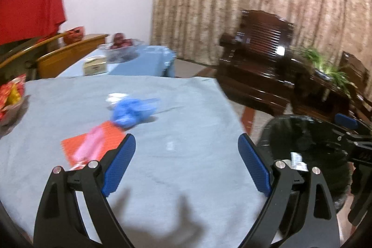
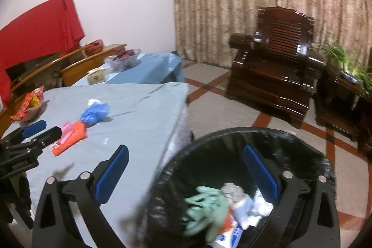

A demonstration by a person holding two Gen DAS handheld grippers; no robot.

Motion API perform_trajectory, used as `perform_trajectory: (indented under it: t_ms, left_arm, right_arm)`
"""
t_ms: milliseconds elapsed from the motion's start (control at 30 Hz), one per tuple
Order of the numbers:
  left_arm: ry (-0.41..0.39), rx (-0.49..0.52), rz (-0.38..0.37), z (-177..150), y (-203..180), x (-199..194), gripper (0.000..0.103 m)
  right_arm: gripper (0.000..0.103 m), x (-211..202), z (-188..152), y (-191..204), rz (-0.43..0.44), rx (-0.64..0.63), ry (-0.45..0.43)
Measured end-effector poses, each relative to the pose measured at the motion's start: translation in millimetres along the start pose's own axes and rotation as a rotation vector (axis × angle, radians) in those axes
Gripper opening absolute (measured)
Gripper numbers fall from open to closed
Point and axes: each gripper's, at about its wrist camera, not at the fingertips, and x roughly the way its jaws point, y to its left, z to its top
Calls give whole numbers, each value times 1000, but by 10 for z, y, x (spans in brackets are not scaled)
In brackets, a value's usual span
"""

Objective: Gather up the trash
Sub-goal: 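Move both tools back over the orange net on the table, then grasp the pink mesh bag with the left tool and lift it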

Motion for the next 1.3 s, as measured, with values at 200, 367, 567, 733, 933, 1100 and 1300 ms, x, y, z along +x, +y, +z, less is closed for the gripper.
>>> perform_trajectory:
  t_ms: [200, 367, 567, 733, 933, 1100, 1300]
  left_arm:
    - [0, -43, 99, -32, 550, -43, 87]
    - [5, -69, 146, -69, 866, 18, 87]
    - [40, -100, 187, -150, 1176, 227, 79]
    - [89, -106, 204, -201, 1353, 518, 67]
    - [139, -124, 213, -248, 1526, 835, 60]
    - [180, -129, 201, -309, 1580, 1038, 56]
    - [198, -145, 202, -369, 1610, 1101, 32]
  right_arm:
    - [97, 269, 4, 446, 49, -47, 13]
    - [97, 503, 6, 708, 79, -56, 33]
    - [97, 791, 1, 1007, 101, -78, 57]
    - [97, 1032, -23, 1211, 119, -98, 84]
    - [97, 1239, -42, 1343, 130, -117, 111]
    - [97, 1373, -61, 1412, 133, -125, 130]
    - [97, 1451, -89, 1486, 137, -135, 142]
